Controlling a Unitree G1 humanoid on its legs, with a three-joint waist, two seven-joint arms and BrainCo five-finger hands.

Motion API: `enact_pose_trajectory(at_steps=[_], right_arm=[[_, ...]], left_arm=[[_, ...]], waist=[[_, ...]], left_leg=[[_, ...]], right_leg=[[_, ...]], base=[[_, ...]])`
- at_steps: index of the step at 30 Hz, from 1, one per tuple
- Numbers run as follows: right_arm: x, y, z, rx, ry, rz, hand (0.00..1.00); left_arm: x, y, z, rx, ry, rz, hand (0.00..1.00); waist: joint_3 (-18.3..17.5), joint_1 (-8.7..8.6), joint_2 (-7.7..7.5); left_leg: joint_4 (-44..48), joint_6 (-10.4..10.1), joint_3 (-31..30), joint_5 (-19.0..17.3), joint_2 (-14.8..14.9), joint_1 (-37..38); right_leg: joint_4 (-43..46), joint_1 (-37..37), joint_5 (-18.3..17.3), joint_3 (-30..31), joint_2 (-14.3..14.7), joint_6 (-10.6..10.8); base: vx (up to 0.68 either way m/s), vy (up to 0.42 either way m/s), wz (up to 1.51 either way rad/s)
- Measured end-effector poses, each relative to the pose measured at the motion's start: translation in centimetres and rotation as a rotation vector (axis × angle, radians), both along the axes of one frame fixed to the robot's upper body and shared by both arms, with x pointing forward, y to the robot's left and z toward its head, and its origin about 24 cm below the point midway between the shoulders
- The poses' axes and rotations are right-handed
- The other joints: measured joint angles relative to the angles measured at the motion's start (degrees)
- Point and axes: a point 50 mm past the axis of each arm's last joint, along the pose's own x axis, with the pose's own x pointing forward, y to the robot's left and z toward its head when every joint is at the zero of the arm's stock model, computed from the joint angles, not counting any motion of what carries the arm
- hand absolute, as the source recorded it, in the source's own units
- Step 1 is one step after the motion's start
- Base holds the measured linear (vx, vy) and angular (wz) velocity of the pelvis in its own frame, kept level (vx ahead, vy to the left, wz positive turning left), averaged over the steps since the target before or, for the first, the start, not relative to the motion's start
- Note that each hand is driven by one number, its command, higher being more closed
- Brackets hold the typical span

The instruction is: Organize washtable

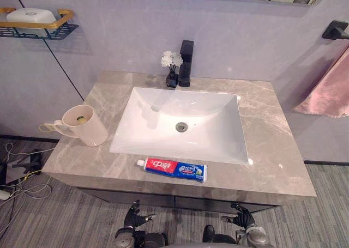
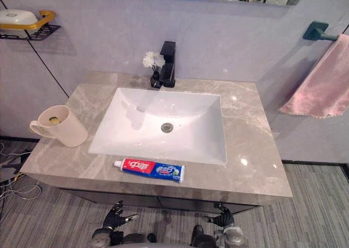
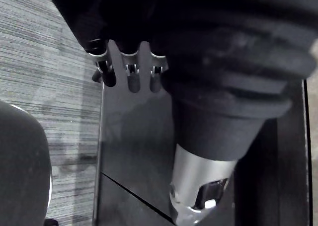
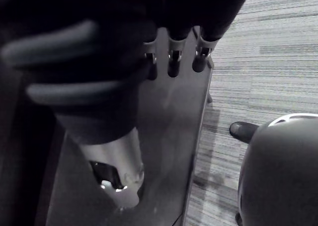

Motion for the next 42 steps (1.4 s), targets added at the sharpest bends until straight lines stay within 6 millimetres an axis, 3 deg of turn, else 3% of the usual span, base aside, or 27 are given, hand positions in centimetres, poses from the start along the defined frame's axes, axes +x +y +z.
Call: enact_pose_trajectory(at_steps=[5,20,21,29,42], right_arm=[[-0.7,-0.9,-0.3,-0.016,0.031,-0.047,0.0],[-1.7,-1.4,-0.8,-0.01,0.077,-0.089,0.0],[-2.2,-2.4,-0.9,-0.031,0.094,-0.12,0.0],[-2.5,-2.5,-1.0,-0.024,0.1,-0.137,0.0],[-6.2,-3.7,-1.6,0.041,0.148,-0.382,0.0]], left_arm=[[-0.3,0.0,-0.2,0.002,0.019,-0.001,0.0],[-1.5,1.8,-0.7,0.057,0.078,0.018,0.0],[-2.2,2.6,-0.9,0.067,0.11,0.054,0.0],[-2.2,2.6,-0.9,0.067,0.113,0.054,0.0],[-3.7,2.9,-1.5,0.04,0.164,0.146,0.0]], waist=[[-0.41,-0.24,0.55],[-1.91,-0.28,-0.54],[-1.86,-1.56,-1.4],[-1.8,-1.58,-1.28],[-1.62,-1.55,-0.53]], left_leg=[[-6.08,0.53,-1.08,2.8,-1.02,4.16],[-7.85,0.72,-1.58,2.91,-1.57,8.13],[-10.85,1.18,-2.56,3.23,-1.58,10.42],[-10.78,1.19,-2.48,3.24,-1.59,10.7],[-10.63,1.21,-3.34,3.28,-1.6,12.62]], right_leg=[[-1.95,1.65,0.8,0.2,0.48,-0.46],[-5.7,5.73,1.81,1.64,1.19,-0.3],[-5.94,6.01,2.22,2.25,1.22,-0.1],[-5.76,6.3,2.23,2.28,1.22,-0.1],[-5.74,9.11,2.1,0.72,0.6,0.02]], base=[[0.08,-0.023,-0.04],[0.04,0.009,-0.06],[0.0,0.0,0.0],[0.0,0.0,0.0],[-0.06,-0.002,0.04]])
